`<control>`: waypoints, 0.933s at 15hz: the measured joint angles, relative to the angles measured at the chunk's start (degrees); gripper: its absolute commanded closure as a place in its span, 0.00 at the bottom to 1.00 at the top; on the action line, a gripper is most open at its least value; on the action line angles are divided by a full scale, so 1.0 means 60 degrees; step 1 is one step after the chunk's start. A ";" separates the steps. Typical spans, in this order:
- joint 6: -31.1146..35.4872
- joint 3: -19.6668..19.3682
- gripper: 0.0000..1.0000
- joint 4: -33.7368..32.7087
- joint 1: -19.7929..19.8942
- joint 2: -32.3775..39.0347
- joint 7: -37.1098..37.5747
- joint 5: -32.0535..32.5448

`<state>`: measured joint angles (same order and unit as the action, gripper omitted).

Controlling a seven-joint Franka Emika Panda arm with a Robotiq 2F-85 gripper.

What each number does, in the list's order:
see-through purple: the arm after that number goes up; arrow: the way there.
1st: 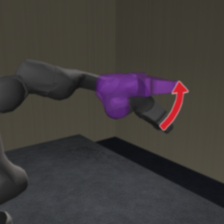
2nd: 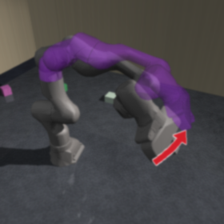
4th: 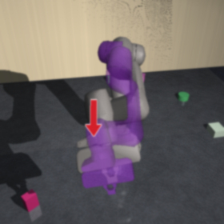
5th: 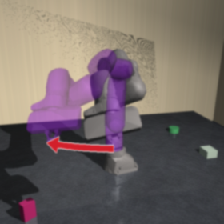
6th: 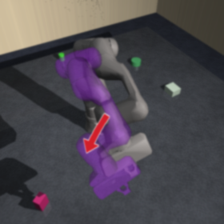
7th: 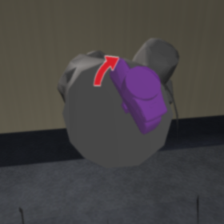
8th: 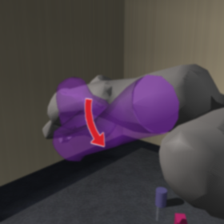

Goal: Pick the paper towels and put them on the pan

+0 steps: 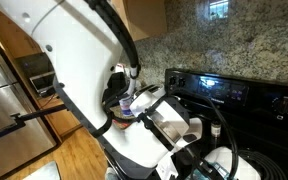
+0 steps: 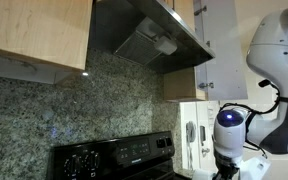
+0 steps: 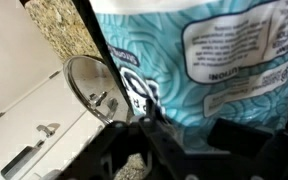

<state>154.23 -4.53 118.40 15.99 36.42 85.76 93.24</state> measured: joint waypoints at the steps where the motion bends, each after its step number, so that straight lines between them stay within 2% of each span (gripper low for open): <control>1: -0.0026 0.0000 0.81 0.0004 0.0004 -0.0017 0.0000 0.0016; 5: -0.0027 0.0024 0.97 0.0048 -0.0017 -0.0123 0.0165 0.0574; 7: -0.0024 0.0083 0.96 0.0140 -0.0035 -0.0203 0.0347 0.0973; 8: -0.0020 0.0124 0.56 0.0177 -0.0038 -0.0225 0.0398 0.1097; 10: -0.0021 0.0194 0.55 0.0234 -0.0051 -0.0230 0.0398 0.1133; 14: -0.0017 0.0340 0.25 0.0348 -0.0140 -0.0235 0.0398 0.1140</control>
<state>154.13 -2.50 120.49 15.15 35.01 88.15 100.08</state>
